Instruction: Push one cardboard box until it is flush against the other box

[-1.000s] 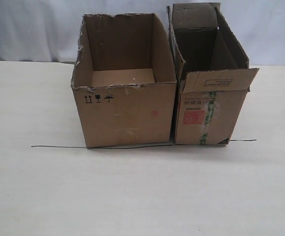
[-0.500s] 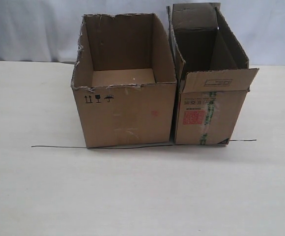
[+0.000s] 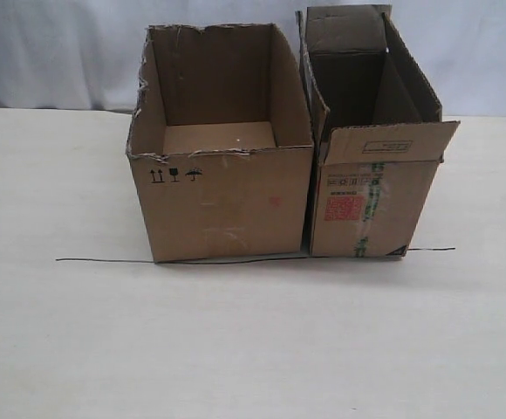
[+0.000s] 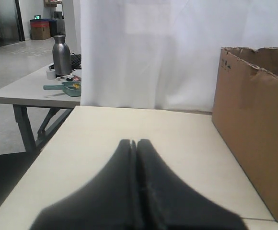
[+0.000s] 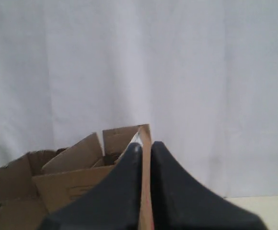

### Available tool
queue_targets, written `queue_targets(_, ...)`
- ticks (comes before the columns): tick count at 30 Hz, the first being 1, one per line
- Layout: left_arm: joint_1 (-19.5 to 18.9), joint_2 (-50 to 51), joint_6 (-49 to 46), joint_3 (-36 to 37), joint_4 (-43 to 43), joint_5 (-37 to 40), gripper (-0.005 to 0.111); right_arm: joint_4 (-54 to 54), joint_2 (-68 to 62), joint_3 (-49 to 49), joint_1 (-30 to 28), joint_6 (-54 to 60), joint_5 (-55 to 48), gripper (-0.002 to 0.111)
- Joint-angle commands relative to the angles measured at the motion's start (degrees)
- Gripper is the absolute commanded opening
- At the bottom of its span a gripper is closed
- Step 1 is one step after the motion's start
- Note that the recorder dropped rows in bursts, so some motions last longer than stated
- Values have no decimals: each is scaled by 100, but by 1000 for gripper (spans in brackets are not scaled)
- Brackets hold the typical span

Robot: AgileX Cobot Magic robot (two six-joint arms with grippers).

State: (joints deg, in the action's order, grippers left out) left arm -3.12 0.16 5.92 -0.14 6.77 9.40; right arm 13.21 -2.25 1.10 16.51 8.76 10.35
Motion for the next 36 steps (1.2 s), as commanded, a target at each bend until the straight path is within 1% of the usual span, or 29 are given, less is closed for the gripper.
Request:
queue_targets(1,38,-16,9,14,9,-81,0,-1261,34,-110,-36,-1529,-619,5)
queue_targets(2,38,-16,9,14,9,-81,0,-1261,34,-110,-36,-1542,-591,5)
queue_targets(4,38,-16,9,14,9,-81,0,-1261,34,-110,-36,-1504,-902,5)
queue_targets(8,38,-16,9,14,9,-81,0,-1261,34,-110,-36,-1127,-931,5)
queue_targets(12,38,-16,9,14,9,-81,0,-1261,42,-110,-86,-1083,-931,5)
queue_targets(13,38,-16,9,14,9,-81,0,-1235,42,-110,-207,-1083,-931,5)
queue_targets(18,38,-16,9,14,9,-81,0,-1112,61,-110,-1291,-1085,-1085,5)
queue_targets(21,38,-16,9,14,9,-81,0,-1112,225,-110,-1610,-1085,-1567,5)
queue_targets(22,38,-16,9,14,9,-81,0,-1095,225,-110,-1651,-1085,-1751,5)
queue_targets(27,38,-16,9,14,9,-78,0,-959,225,-110,-1508,-1087,-1774,5)
queue_targets(36,38,-16,9,14,-3,-78,0,-959,225,-110,-1506,-1087,-1786,5)
